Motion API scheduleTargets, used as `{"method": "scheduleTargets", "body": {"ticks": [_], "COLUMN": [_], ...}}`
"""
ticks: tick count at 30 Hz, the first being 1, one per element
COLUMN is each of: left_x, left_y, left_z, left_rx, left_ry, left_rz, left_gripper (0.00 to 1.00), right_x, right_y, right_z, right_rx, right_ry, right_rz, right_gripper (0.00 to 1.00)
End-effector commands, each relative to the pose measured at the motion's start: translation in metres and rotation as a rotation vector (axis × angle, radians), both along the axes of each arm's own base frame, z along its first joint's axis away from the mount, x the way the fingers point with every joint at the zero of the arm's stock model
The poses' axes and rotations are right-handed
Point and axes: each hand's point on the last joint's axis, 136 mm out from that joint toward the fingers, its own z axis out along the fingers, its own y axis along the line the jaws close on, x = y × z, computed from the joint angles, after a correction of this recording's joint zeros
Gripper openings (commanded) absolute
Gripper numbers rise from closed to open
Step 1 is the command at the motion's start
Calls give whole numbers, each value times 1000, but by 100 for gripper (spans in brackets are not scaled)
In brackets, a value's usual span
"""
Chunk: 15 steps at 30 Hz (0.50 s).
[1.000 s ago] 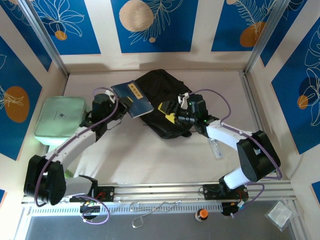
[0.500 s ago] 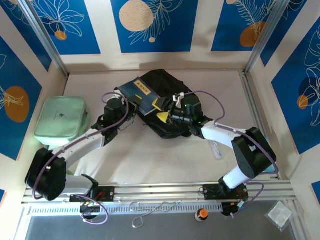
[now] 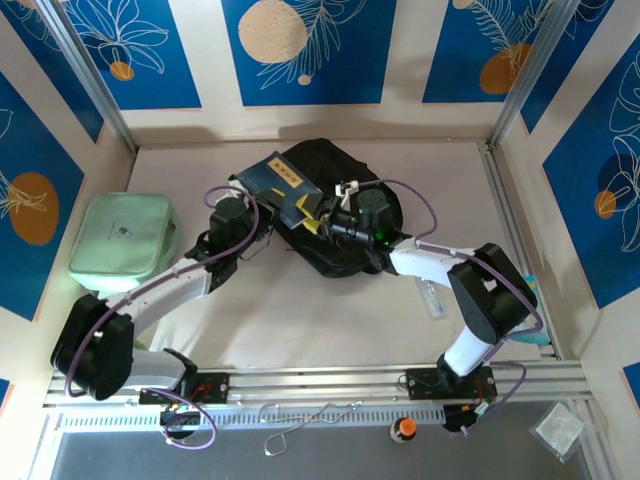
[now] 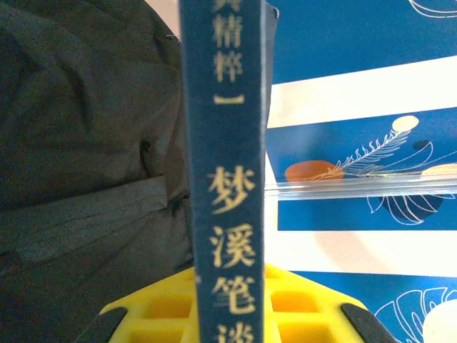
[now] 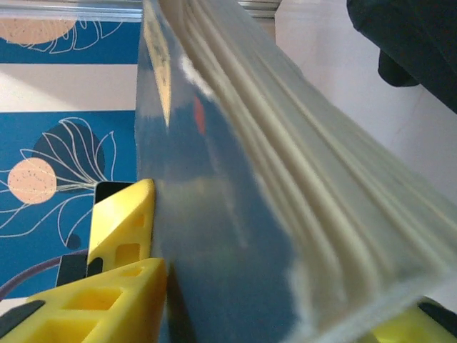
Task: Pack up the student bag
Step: Pass the book.
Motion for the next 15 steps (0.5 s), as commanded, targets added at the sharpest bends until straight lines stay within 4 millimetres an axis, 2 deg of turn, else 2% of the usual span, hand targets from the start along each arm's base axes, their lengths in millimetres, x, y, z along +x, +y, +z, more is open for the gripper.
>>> {"method": "scheduleTargets", "body": {"ticks": [1, 3, 4, 8, 12, 15], "left_x": [2, 2, 2, -1, -7, -15], "left_y": [-3, -2, -1, 4, -6, -17], "left_z": [19, 17, 17, 11, 4, -7], "left_rx": [-22, 5, 25, 129, 339, 509], "left_ry": [-58, -51, -51, -46, -61, -49], "left_rz": [1, 6, 8, 2, -123, -255], "left_gripper": [0, 3, 6, 30, 53, 64], "right_x": [7, 8, 9, 12, 14, 14], "right_y": [5, 4, 2, -13, -42, -70], "right_z": [14, 15, 14, 5, -1, 3], "right_rx": [39, 42, 40, -6, -97, -225], "right_ry": [-38, -41, -41, 7, 1, -28], "right_rz": [-1, -4, -5, -11, -55, -82], "right_gripper": [43, 35, 27, 7, 3, 2]}}
